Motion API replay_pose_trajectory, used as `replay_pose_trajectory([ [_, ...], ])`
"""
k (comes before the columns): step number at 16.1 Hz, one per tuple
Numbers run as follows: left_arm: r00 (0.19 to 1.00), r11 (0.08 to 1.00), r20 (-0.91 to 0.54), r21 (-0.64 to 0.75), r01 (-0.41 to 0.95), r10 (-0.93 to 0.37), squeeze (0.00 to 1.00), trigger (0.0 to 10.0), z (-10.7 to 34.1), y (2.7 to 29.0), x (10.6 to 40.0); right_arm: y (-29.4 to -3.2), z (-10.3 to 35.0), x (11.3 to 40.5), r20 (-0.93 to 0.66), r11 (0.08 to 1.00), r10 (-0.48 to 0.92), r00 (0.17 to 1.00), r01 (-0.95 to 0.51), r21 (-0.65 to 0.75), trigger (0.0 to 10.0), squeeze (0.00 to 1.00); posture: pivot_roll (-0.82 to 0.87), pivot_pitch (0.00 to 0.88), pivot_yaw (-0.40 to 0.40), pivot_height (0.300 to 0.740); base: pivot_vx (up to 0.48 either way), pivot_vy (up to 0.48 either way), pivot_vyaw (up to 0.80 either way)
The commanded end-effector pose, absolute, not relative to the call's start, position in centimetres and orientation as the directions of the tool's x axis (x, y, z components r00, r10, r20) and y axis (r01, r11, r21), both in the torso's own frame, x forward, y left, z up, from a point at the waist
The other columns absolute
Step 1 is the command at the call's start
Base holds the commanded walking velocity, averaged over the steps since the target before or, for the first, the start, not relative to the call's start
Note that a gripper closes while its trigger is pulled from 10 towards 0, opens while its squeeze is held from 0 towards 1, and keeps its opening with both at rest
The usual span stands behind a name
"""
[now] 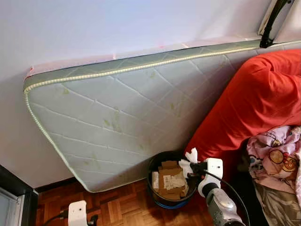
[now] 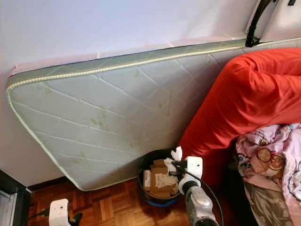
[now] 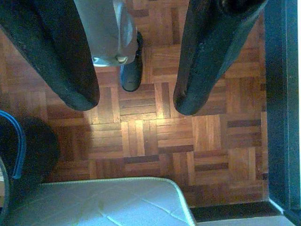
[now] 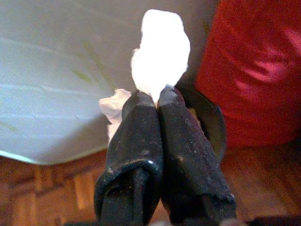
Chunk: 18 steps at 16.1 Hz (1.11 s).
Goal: Clean up the room
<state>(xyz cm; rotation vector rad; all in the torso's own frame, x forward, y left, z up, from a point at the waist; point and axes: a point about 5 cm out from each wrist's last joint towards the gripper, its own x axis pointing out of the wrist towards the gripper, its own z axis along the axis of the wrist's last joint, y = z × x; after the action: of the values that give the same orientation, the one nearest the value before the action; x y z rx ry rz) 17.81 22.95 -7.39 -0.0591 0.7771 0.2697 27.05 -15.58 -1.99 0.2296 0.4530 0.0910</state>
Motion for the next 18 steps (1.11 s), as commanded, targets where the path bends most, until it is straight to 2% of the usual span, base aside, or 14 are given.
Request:
replay_pose_trajectory([
  [1, 0.673, 0.964, -0.706, 0.052, -0.260, 0.219, 0.00, 10.0, -7.6, 23.1, 17.4, -16.3, -3.0, 26.2, -0.491, 0.978, 0.105, 0.865, -0.002, 0.207, 10.0, 0.00, 0.01, 0.031, -0.030, 0.740, 0.000, 0.000, 0.00],
  [3, 0.673, 0.964, -0.707, 0.048, -0.262, 0.218, 0.00, 10.0, -7.6, 23.0, 17.2, -17.2, -4.1, 24.8, -0.562, 0.986, 0.059, 0.825, 0.040, 0.162, 10.0, 0.00, 0.02, 0.037, -0.038, 0.740, 0.000, 0.000, 0.00],
  [5, 0.674, 0.962, -0.706, 0.039, -0.271, 0.218, 0.00, 10.0, -7.7, 22.8, 17.1, -18.3, -6.5, 21.5, -0.706, 0.988, 0.000, 0.708, 0.108, 0.109, 10.0, 0.00, 0.02, 0.049, -0.038, 0.740, 0.000, 0.000, 0.00],
  [6, 0.672, 0.962, -0.708, 0.039, -0.271, 0.218, 0.00, 10.0, -7.8, 22.7, 17.0, -18.2, -6.8, 21.1, -0.720, 0.990, 0.009, 0.694, 0.097, 0.106, 10.0, 0.00, 0.01, 0.050, -0.037, 0.740, 0.000, 0.000, 0.00],
  [10, 0.654, 0.962, -0.725, 0.043, -0.271, 0.217, 0.00, 10.0, -8.1, 22.7, 16.3, -17.2, -7.5, 20.1, -0.754, 0.993, 0.050, 0.655, 0.050, 0.110, 10.0, 0.00, 0.03, 0.044, -0.041, 0.740, 0.000, 0.000, 0.00],
  [18, 0.634, 0.958, -0.740, 0.048, -0.283, 0.225, 0.00, 10.0, -8.3, 23.4, 15.7, -17.6, -7.9, 19.3, -0.772, 0.991, 0.041, 0.634, 0.071, 0.111, 10.0, 0.00, 0.03, 0.054, -0.041, 0.740, 0.000, 0.000, 0.00],
])
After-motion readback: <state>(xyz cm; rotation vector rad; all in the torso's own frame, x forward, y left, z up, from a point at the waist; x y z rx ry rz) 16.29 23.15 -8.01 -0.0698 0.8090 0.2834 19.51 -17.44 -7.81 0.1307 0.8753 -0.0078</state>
